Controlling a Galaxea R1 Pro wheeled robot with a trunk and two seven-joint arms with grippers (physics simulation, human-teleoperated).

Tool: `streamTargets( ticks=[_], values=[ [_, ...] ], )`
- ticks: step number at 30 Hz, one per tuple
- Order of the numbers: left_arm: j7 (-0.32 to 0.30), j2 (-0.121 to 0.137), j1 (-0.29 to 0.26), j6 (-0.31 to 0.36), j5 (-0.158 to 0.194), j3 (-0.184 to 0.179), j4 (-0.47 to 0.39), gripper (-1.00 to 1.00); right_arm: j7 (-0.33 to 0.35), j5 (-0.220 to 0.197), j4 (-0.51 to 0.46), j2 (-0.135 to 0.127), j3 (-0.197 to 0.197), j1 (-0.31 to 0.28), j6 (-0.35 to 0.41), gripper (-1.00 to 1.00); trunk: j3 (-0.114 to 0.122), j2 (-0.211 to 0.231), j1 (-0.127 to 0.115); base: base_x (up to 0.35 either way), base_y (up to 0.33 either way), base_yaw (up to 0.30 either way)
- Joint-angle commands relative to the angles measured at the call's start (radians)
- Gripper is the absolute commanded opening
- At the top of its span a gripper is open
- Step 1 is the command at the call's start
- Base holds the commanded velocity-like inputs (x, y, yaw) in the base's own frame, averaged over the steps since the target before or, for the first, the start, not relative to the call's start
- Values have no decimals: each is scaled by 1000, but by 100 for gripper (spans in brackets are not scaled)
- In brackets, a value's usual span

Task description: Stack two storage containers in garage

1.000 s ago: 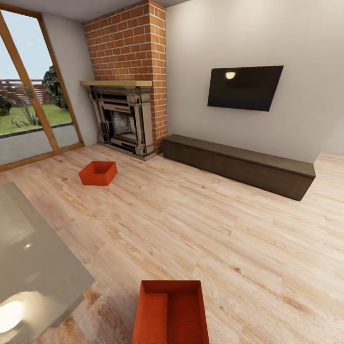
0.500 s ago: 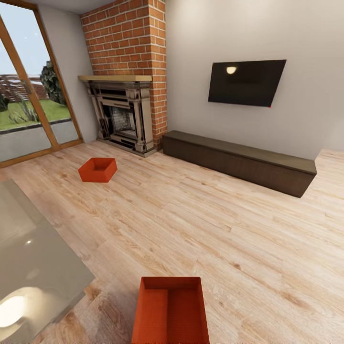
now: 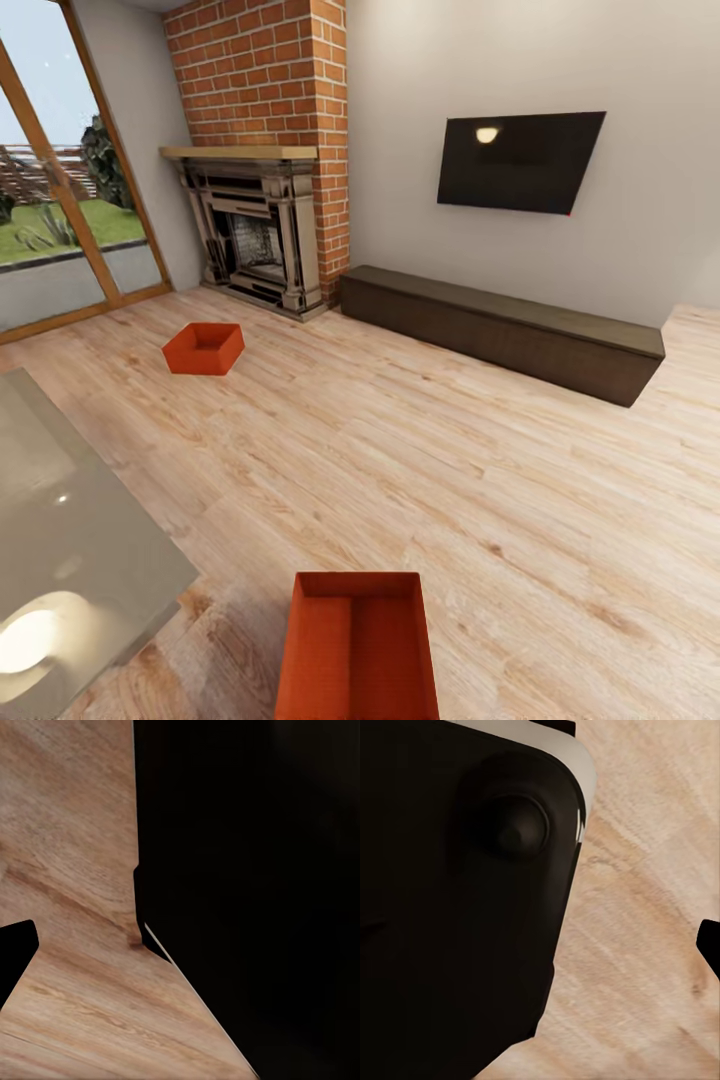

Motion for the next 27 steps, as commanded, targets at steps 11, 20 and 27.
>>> streamTargets(
  ticks=[11, 20, 27],
  values=[
    [2, 0, 0, -1, 1, 1, -1, 100, 6, -12, 3, -1, 7, 0, -4, 100, -18, 0, 0, 0, 0, 0],
    [2, 0, 0, -1, 1, 1, -1, 100, 6, -12, 3, -1, 7, 0, -4, 100, -32, 0, 0, 0, 0, 0],
    [2, 0, 0, -1, 1, 1, -1, 100, 6, -12, 3, -1, 7, 0, -4, 100, -44, 0, 0, 0, 0, 0]
  ],
)
